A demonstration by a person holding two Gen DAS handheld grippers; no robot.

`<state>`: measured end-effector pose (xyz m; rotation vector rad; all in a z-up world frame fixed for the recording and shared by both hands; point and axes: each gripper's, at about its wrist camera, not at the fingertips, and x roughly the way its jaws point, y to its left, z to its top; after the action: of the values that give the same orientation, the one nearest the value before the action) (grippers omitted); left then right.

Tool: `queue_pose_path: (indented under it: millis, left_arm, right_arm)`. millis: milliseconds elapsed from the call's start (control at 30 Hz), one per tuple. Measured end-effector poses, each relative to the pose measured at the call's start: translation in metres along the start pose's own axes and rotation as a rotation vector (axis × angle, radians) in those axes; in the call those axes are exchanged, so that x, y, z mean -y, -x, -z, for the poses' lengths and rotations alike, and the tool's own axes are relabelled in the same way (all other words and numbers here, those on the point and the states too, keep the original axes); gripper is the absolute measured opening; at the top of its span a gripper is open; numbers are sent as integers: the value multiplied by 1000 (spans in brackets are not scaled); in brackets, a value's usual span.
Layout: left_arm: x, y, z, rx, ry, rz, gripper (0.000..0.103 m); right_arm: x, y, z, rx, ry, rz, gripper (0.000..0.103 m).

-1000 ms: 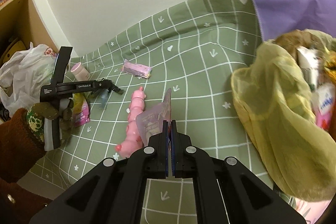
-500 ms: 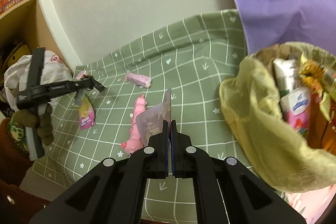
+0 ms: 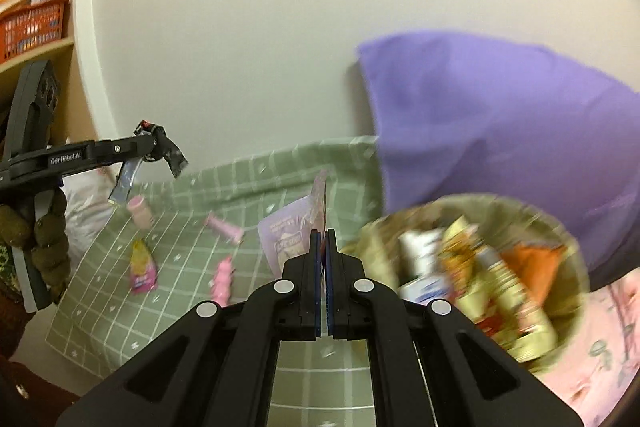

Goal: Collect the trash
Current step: 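Carry the clip and wrapper over the trash bag and open both tools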

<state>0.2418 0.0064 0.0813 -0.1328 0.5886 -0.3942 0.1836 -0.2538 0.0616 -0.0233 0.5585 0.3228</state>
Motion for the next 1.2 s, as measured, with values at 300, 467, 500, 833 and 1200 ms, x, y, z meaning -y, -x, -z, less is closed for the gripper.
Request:
queue_pose_path:
  millis: [300, 467, 500, 833, 1200]
  left_arm:
    - [92, -45, -6, -31, -139, 141, 18]
    - [123, -67, -2, -63, -173, 193, 18]
    - [128, -70, -2, -69, -178, 199, 18]
    - [155, -124, 14, -177, -195, 248, 18]
    - [174, -201, 51, -319, -260, 217, 18]
  right_arm:
    - [58, 43, -3, 55, -48, 119, 3]
    - [80, 50, 3, 41, -75, 157, 4]
    - [85, 51, 4, 39, -83, 161, 3]
    - [117, 28, 17, -34, -122, 173, 3]
    - [149, -35, 29, -193, -80, 147, 3]
